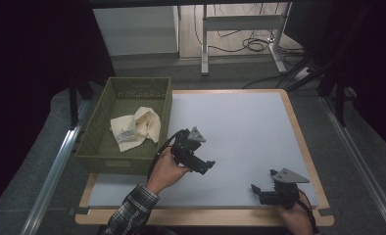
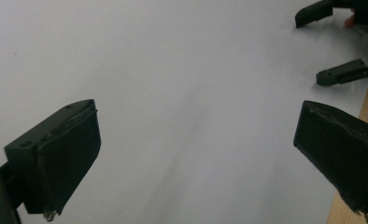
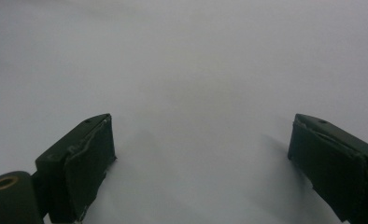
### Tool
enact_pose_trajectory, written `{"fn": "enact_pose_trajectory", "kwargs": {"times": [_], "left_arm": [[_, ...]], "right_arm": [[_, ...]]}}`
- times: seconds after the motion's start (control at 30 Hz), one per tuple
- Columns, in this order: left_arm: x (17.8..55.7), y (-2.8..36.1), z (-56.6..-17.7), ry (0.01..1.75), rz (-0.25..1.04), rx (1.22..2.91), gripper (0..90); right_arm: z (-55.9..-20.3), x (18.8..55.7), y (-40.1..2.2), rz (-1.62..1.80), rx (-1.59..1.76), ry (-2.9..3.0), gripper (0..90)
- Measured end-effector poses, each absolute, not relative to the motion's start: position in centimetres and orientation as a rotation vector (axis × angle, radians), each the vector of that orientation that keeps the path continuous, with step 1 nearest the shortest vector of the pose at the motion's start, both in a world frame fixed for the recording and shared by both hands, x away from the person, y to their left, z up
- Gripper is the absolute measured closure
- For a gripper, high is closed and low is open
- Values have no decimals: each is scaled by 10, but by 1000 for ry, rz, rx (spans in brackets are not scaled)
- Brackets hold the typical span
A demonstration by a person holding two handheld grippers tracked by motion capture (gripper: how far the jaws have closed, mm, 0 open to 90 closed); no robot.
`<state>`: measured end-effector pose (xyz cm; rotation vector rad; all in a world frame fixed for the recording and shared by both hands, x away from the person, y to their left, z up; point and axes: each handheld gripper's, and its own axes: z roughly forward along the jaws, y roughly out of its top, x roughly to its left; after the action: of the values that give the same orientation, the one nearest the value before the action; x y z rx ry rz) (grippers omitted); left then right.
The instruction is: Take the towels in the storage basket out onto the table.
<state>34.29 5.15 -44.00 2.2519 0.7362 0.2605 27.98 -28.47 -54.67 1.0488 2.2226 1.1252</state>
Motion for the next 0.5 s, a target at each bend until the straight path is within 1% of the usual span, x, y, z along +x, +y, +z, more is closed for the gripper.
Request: {"fn": "enact_pose_trajectory", "kwargs": {"times": [0.23, 0.5], "left_arm": [[356, 61, -429, 784, 271, 2245, 11], [369, 74, -416, 835, 331, 2259, 10]], "right_arm": [[-547, 280, -285, 1125, 1048, 2223, 74], [-547, 280, -285, 1125, 1048, 2223, 74]]}}
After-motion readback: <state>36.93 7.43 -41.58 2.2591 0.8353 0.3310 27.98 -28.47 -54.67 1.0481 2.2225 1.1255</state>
